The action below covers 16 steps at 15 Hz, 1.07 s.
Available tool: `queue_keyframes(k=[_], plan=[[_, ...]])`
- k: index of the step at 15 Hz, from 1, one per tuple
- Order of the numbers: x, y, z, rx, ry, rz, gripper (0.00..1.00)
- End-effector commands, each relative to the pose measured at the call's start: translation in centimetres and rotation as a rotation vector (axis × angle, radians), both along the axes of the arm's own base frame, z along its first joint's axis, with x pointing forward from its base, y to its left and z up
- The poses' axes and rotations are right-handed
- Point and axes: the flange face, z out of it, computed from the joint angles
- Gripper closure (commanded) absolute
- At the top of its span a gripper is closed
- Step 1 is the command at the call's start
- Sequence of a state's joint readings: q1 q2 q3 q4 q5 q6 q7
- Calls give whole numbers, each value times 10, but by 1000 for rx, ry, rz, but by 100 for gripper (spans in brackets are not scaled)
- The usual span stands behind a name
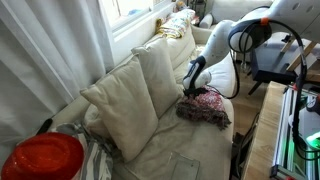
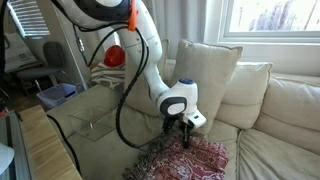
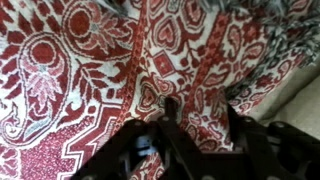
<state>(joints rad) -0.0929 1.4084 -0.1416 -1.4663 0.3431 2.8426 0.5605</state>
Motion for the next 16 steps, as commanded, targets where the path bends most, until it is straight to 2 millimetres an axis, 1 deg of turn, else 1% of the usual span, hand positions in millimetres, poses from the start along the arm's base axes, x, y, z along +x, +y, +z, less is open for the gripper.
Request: queue_keyframes(k=[1, 2, 3, 4, 5, 6, 7, 8, 10, 13, 14, 16], plan=[[8, -25, 6, -102, -2, -25, 84], [12, -34, 16, -135, -9, -33, 92], [14, -40, 22, -161, -16, -42, 97], [17, -48, 34, -193, -26, -53, 97], [19, -54, 42, -219, -31, -61, 95], [21, -64, 54, -252, -40, -73, 97], [23, -71, 62, -280, -45, -81, 95], [25, -82, 75, -312, -54, -92, 96], [28, -99, 94, -370, -68, -109, 96], [30, -117, 116, -447, -81, -125, 96], [31, -125, 127, -470, -85, -128, 96], [33, -133, 142, -518, -96, -131, 96]])
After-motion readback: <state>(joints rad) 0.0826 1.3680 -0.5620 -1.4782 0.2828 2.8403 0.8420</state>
